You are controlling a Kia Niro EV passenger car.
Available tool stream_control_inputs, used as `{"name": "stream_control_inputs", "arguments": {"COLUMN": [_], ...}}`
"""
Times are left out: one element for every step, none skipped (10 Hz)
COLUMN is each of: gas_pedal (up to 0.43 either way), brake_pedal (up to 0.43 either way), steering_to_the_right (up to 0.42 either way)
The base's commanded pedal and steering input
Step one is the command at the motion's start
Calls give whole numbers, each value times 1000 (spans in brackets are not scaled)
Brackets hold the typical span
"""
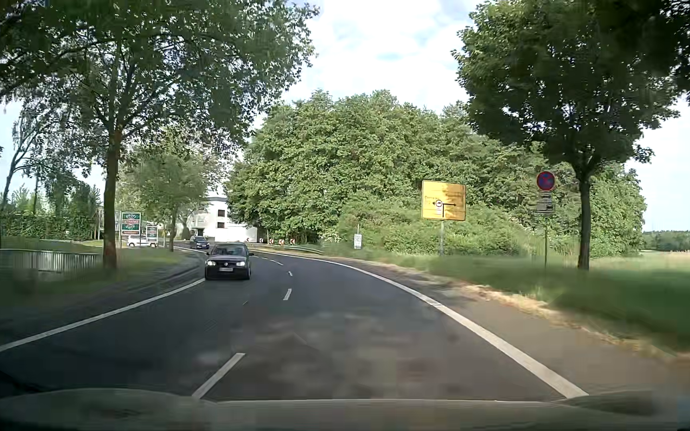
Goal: Follow the waypoints while adhering to traffic rules and regulations
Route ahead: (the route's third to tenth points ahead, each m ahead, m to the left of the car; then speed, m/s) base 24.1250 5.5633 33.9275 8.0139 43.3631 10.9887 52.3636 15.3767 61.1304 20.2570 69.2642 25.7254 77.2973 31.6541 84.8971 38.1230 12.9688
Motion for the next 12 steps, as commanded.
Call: {"name": "stream_control_inputs", "arguments": {"gas_pedal": [0,0,0,0,0,0,0,0,0,0,0,0], "brake_pedal": [18,18,18,18,18,18,18,18,18,18,18,18], "steering_to_the_right": [-29,-29,-29,-29,-29,-29,-31,-35,-38,-39,-42,-45]}}
